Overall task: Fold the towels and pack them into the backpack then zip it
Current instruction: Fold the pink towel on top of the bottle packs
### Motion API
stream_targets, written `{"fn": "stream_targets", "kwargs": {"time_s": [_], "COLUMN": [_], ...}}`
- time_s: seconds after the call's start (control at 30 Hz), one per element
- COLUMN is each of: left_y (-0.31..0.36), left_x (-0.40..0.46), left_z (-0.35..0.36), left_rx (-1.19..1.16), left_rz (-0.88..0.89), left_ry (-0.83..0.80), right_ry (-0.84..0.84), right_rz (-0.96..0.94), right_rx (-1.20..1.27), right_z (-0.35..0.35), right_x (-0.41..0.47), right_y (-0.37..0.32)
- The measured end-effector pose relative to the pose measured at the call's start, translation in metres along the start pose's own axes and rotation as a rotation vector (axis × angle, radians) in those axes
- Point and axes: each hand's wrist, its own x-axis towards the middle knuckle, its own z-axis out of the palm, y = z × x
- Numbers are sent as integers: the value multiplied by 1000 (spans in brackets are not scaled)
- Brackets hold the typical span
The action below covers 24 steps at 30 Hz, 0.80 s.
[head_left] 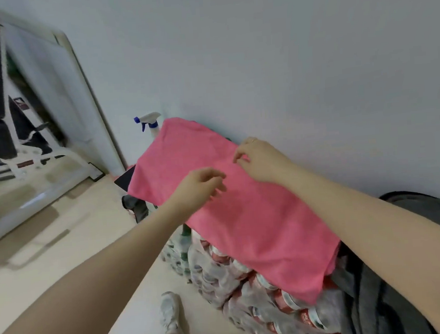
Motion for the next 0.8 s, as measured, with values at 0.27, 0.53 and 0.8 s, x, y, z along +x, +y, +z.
{"fn": "stream_targets", "kwargs": {"time_s": [0.27,0.53,0.8], "left_y": [-72,-123,-140], "left_x": [72,140,173], "left_z": [-155,-185,-205], "left_rx": [-32,-71,165], "left_rz": [-117,-265,-390], "left_ry": [480,29,-396], "right_ry": [-93,-345,-475], "right_rz": [-110,-78,-93], "right_rx": [58,-73,-392], "right_z": [32,65,76], "right_x": [149,246,267], "right_y": [-79,-112,-87]}}
